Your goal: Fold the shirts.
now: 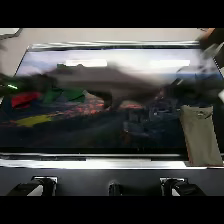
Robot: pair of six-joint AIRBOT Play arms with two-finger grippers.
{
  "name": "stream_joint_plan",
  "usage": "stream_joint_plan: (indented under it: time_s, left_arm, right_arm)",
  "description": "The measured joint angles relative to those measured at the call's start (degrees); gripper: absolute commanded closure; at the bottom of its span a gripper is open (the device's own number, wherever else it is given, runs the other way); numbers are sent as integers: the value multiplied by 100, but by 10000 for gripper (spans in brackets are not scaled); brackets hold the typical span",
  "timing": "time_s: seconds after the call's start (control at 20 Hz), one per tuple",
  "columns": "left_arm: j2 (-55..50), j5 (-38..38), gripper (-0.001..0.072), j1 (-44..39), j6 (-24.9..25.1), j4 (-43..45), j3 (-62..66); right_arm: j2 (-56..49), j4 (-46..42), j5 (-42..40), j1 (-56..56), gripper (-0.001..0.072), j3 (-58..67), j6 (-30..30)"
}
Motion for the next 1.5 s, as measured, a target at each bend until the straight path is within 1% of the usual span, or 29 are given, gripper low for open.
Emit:
stream_joint_plan:
  time_s: [0.15,0.3,0.4,0.5,0.7,0.85,1.0,1.15,1.3,1.35,1.4,1.45,1.5]
  left_arm:
    - [599,120,674,337,-363,175,925]
    - [1069,605,674,332,-505,269,1453]
    - [1228,745,674,321,-542,354,1600]
    - [1250,610,674,310,-656,542,1676]
    - [1038,-81,673,304,-826,920,1502]
    - [704,-505,673,302,-876,1043,772]
    - [85,-538,673,299,-896,1141,-339]
    - [-942,-98,672,306,-704,1231,-999]
    - [-2015,310,672,310,-487,1082,-1014]
    - [-2319,400,670,315,-444,953,-960]
    - [-2610,459,566,321,-402,791,-896]
    - [-2835,470,238,321,-376,664,-828]
    - [-3018,459,-5,328,-356,529,-723]
  right_arm:
    - [459,-343,-186,2,668,931,439]
    - [815,-278,-474,-2,668,1408,623]
    - [970,-216,-586,-2,668,1552,693]
    - [1025,-216,-431,-2,667,1626,726]
    - [719,-214,205,-2,666,1683,750]
    - [-70,-214,564,0,665,1696,765]
    - [-1370,-33,586,0,665,1700,769]
    - [-2743,612,-31,-9,666,1705,772]
    - [-3818,1556,-667,-13,665,1705,789]
    - [-4098,1818,-772,-11,636,1705,789]
    - [-4317,2020,-813,-11,451,1703,791]
    - [-4450,2157,-820,-26,118,1705,796]
    - [-4529,2267,-772,-70,7,1707,789]
